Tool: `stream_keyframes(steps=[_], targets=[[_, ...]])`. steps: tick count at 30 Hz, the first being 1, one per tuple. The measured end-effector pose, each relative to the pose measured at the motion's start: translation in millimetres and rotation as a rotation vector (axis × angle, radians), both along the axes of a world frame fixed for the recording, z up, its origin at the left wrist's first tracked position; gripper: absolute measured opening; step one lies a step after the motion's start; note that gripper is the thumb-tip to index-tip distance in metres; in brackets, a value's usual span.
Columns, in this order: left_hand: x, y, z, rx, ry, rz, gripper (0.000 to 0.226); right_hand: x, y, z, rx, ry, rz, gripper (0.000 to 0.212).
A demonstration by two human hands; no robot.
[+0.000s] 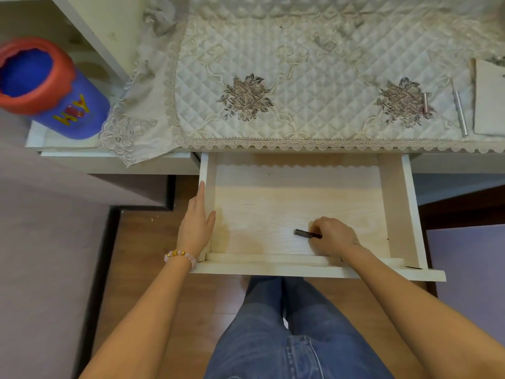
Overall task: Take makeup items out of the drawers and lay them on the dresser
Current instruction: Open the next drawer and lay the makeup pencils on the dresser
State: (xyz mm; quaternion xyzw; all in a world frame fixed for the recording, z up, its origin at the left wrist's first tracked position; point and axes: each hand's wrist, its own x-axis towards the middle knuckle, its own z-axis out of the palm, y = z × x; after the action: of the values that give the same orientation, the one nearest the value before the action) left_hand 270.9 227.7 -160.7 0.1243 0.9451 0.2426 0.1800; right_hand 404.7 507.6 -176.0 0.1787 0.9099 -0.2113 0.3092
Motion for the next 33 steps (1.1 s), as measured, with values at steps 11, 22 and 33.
stream_keyframes(steps=[11,22,33], targets=[[3,2,1,0.115,-0.027,0.098,0.069,-29,-23,37,-0.373,0.331,-0.46,0.011],[-1,17,49,0.159,0.113,0.01,0.048,-43,-42,98,-0.469,0.519,-0.4,0.01],[10,72,121,0.361,0.09,-0.38,0.029,-47,-36,143,-0.474,0.613,-0.247,0.015]])
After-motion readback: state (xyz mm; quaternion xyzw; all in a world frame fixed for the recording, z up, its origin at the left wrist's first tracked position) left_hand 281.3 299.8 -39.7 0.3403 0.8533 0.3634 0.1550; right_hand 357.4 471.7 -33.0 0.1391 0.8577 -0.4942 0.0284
